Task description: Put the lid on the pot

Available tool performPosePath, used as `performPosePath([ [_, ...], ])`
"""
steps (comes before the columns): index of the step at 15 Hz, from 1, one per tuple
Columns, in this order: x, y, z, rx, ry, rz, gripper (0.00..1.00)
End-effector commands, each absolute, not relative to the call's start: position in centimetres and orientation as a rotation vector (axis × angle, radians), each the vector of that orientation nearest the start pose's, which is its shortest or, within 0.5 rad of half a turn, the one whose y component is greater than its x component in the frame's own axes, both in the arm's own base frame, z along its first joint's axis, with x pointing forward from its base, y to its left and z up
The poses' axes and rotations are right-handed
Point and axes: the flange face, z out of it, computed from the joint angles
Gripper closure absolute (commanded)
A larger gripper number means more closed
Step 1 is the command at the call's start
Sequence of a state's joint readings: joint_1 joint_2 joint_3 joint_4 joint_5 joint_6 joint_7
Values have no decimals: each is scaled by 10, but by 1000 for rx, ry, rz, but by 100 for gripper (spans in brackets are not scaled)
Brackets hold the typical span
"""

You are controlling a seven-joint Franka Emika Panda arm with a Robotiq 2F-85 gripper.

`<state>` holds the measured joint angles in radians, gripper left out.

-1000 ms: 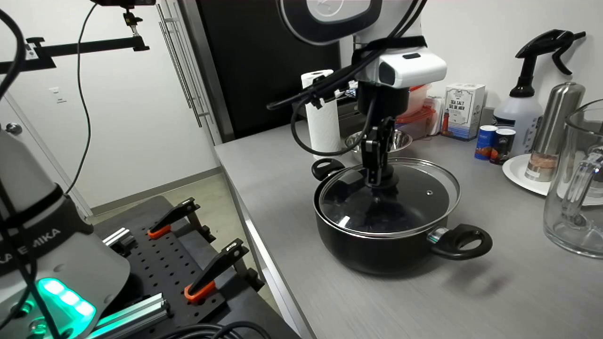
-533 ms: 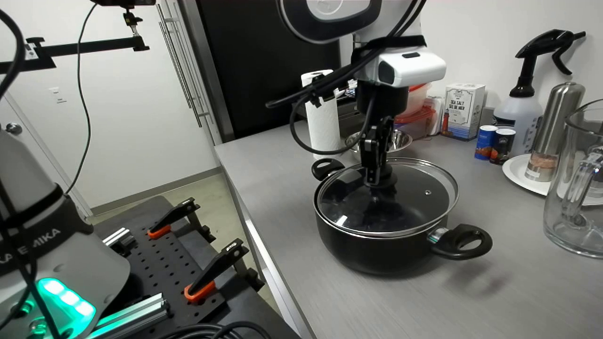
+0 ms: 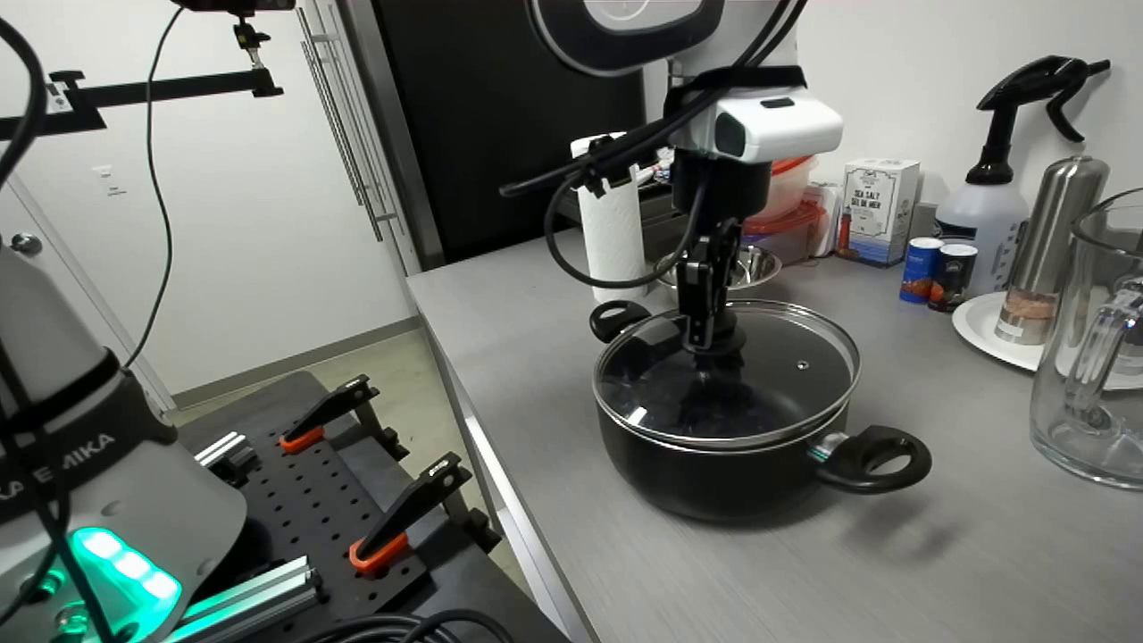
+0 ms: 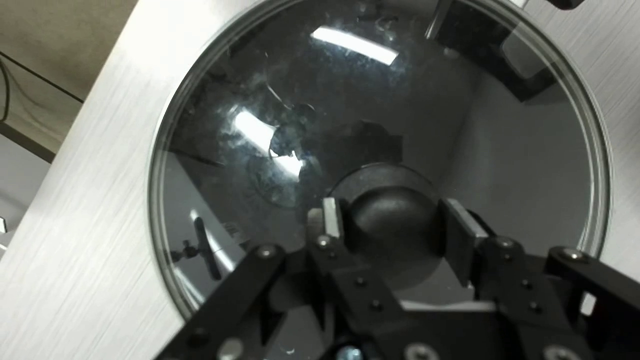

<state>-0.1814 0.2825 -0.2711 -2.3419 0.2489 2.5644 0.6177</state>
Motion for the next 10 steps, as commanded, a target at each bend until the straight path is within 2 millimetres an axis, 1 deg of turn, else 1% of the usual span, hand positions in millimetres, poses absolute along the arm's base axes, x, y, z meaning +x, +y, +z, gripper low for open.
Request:
performPosePath([
  [1, 458, -227, 226, -2483, 1818, 98, 75],
  [10, 462, -223, 224, -2471, 1793, 170, 75],
])
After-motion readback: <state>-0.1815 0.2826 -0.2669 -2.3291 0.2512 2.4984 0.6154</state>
